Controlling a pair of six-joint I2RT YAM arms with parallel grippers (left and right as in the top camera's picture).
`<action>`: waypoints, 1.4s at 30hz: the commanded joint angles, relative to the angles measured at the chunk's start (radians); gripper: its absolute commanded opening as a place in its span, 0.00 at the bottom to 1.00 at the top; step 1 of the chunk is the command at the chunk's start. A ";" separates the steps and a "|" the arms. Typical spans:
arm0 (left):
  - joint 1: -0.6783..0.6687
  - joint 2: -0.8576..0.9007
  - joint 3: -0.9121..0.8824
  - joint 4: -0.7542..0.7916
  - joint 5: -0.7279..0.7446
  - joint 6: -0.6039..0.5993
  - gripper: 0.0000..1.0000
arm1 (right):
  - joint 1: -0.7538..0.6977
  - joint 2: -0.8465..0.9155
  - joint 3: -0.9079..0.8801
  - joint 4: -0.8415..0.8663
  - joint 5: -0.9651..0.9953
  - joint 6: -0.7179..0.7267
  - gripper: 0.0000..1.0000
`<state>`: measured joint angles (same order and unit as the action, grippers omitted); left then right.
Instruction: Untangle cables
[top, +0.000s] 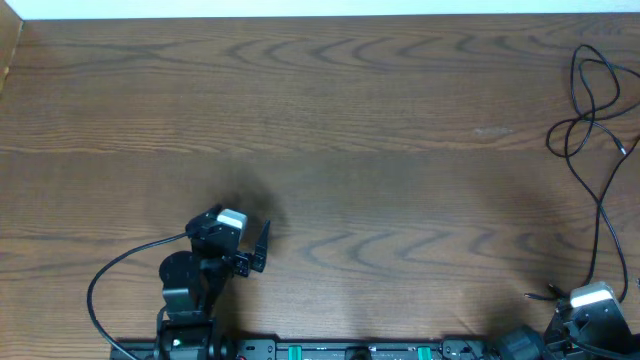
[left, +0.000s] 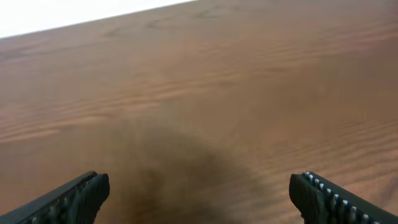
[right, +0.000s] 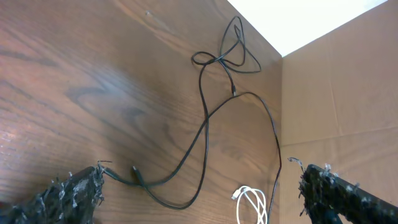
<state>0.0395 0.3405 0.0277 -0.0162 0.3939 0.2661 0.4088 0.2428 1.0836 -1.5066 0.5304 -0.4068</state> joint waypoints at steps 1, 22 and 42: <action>0.005 0.029 -0.023 -0.027 -0.002 0.002 0.98 | -0.003 0.003 0.000 -0.002 0.005 -0.006 0.99; 0.005 0.189 -0.023 -0.027 -0.002 0.002 0.98 | -0.020 0.002 -0.068 0.580 -0.515 0.016 0.99; 0.005 0.215 -0.023 -0.027 -0.002 0.002 0.98 | -0.175 -0.060 -0.833 1.923 -0.888 0.165 0.99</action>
<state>0.0395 0.5537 0.0277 -0.0174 0.3901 0.2661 0.2535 0.2230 0.3172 0.3805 -0.3325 -0.2760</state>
